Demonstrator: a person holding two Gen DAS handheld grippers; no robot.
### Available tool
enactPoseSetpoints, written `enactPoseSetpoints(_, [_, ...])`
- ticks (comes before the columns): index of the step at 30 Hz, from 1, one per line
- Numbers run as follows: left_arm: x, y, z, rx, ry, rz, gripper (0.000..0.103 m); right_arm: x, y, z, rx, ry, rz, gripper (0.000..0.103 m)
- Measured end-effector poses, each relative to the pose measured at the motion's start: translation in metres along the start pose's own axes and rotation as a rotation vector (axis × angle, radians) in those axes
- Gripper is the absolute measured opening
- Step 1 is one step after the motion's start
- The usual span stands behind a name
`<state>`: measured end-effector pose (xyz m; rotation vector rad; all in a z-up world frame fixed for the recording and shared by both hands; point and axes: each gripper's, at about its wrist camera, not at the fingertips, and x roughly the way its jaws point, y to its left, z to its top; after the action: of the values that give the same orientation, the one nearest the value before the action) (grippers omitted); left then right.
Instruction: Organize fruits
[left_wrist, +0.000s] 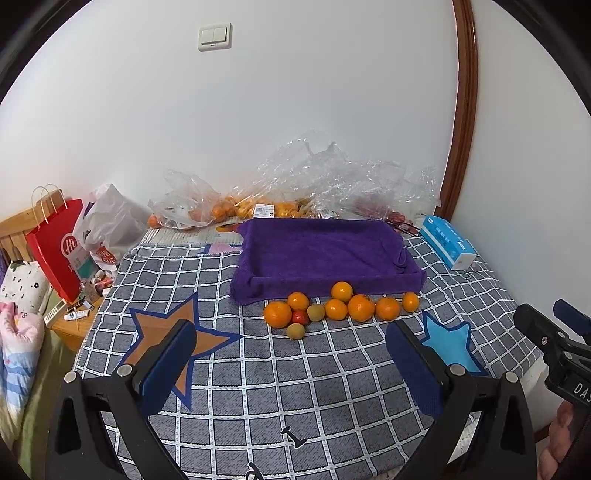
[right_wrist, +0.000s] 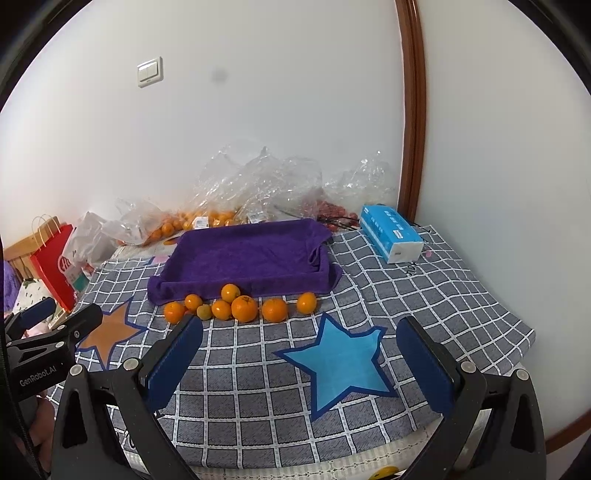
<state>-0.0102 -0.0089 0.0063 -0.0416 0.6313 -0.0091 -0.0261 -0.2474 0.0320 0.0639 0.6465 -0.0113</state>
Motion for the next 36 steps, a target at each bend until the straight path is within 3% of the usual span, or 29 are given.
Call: enactPoseSetpoints(36, [-0.0011, 0.0013, 0.0007, -0.01, -0.009, -0.013, 0.103, -0.0004, 0.0048, -0.0011, -0.003, 0.006, 0.02, 0.103])
